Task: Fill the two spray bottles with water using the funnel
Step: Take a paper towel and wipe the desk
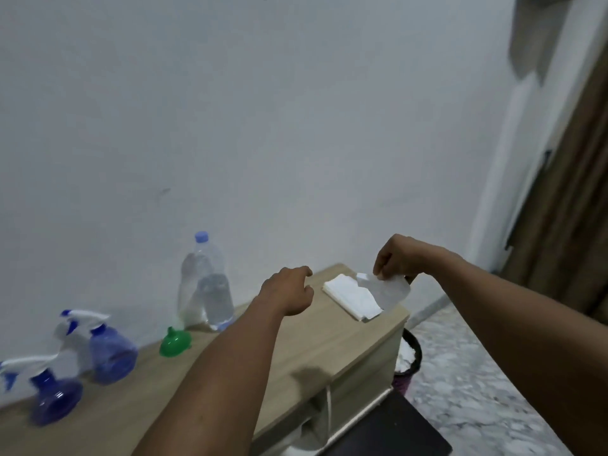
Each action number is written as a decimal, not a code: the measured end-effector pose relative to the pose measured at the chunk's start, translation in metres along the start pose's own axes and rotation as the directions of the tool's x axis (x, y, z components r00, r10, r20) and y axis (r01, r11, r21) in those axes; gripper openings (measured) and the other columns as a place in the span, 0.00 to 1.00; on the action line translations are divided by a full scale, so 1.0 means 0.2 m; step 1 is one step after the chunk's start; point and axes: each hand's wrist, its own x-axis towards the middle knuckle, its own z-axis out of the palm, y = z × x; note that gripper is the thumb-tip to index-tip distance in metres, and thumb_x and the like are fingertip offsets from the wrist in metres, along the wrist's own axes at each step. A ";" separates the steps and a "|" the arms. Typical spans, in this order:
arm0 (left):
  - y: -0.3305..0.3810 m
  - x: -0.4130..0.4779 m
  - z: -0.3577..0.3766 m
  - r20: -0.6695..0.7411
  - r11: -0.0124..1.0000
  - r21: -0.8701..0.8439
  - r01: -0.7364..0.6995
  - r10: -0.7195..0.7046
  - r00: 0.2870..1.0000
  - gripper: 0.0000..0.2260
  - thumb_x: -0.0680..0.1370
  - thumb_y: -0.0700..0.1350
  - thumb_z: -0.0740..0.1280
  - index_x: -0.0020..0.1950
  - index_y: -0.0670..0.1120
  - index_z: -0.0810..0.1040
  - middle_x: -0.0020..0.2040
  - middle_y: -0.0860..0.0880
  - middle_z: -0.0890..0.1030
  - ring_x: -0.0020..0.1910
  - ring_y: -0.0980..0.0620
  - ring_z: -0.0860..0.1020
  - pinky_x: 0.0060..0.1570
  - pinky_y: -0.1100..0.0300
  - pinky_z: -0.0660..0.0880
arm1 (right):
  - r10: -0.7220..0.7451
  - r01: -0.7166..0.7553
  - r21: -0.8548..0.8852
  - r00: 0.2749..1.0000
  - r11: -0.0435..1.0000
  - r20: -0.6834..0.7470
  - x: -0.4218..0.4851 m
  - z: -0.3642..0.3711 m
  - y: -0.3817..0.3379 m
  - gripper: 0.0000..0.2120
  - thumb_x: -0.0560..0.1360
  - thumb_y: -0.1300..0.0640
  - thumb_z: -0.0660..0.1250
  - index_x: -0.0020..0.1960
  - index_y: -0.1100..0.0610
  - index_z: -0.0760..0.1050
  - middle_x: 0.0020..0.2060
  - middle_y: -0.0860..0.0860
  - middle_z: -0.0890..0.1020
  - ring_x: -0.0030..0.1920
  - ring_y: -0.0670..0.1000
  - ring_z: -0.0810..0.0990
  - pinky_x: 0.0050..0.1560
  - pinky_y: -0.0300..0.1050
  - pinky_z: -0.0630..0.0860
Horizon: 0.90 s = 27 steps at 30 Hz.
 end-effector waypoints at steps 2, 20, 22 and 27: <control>0.11 0.11 0.02 0.020 0.999 -0.002 -0.039 0.039 0.999 0.23 0.80 0.49 0.58 0.76 0.55 0.68 0.65 0.48 0.79 0.65 0.44 0.76 0.60 0.48 0.74 | 0.032 -0.032 0.017 0.999 0.999 -0.011 0.02 -0.07 0.10 0.07 0.71 0.66 0.72 0.46 0.57 0.86 0.45 0.57 0.85 0.44 0.55 0.85 0.37 0.49 0.85; 1.30 0.91 0.55 0.193 0.996 -0.074 -0.048 0.061 0.979 0.20 0.78 0.53 0.62 0.71 0.55 0.74 0.67 0.49 0.79 0.66 0.46 0.76 0.65 0.47 0.75 | 0.107 -0.110 0.097 0.993 0.989 0.040 0.36 -0.75 1.31 0.12 0.73 0.71 0.65 0.50 0.61 0.85 0.40 0.57 0.84 0.46 0.60 0.86 0.45 0.54 0.85; 1.40 0.96 0.60 0.205 0.996 -0.075 -0.040 0.055 0.977 0.20 0.78 0.53 0.62 0.70 0.55 0.74 0.67 0.49 0.79 0.65 0.46 0.76 0.65 0.47 0.74 | 0.112 -0.116 0.100 0.993 0.988 0.042 0.40 -0.80 1.42 0.12 0.73 0.72 0.66 0.50 0.62 0.84 0.41 0.58 0.83 0.46 0.61 0.86 0.43 0.53 0.85; 1.53 1.08 0.69 0.237 0.999 -0.035 -0.029 0.037 0.971 0.19 0.80 0.52 0.63 0.71 0.55 0.74 0.66 0.49 0.79 0.65 0.46 0.76 0.64 0.48 0.75 | 0.129 -0.137 0.104 0.989 0.985 0.079 0.53 -0.84 1.63 0.10 0.72 0.69 0.69 0.51 0.61 0.84 0.46 0.59 0.84 0.45 0.57 0.84 0.36 0.49 0.84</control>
